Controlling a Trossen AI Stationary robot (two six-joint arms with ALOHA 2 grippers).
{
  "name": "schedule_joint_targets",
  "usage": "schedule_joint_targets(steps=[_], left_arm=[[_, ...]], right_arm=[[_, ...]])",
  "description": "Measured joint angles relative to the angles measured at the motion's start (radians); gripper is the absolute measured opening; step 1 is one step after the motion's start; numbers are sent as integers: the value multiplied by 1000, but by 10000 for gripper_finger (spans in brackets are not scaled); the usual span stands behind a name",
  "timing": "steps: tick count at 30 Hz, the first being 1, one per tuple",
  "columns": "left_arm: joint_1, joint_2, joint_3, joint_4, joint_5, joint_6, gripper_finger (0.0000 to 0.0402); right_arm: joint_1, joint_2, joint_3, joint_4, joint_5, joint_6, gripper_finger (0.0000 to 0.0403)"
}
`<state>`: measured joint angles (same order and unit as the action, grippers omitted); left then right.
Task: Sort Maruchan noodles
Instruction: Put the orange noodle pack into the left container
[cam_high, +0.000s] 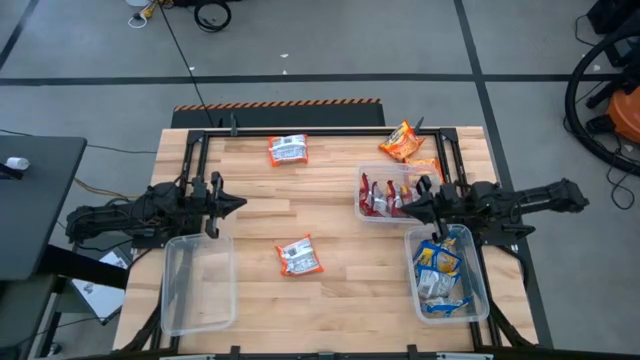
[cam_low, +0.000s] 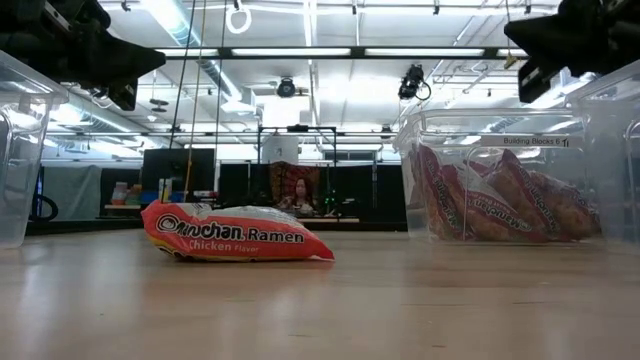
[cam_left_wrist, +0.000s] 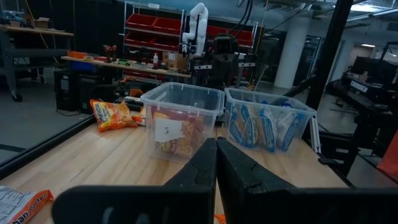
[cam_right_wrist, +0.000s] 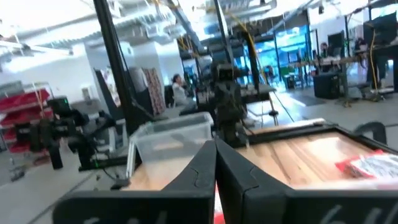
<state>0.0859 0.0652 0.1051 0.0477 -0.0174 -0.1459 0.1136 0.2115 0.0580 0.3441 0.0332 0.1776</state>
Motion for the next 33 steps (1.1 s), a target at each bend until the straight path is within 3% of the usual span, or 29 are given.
schedule_joint_targets(steps=[13,33], left_arm=[[0,0,0,0,0,0,14],[0,0,0,0,0,0,14]], right_arm=[[1,-212,-4,-206,-54,6,6],[27,-196,-4,-206,-24,-17,24]])
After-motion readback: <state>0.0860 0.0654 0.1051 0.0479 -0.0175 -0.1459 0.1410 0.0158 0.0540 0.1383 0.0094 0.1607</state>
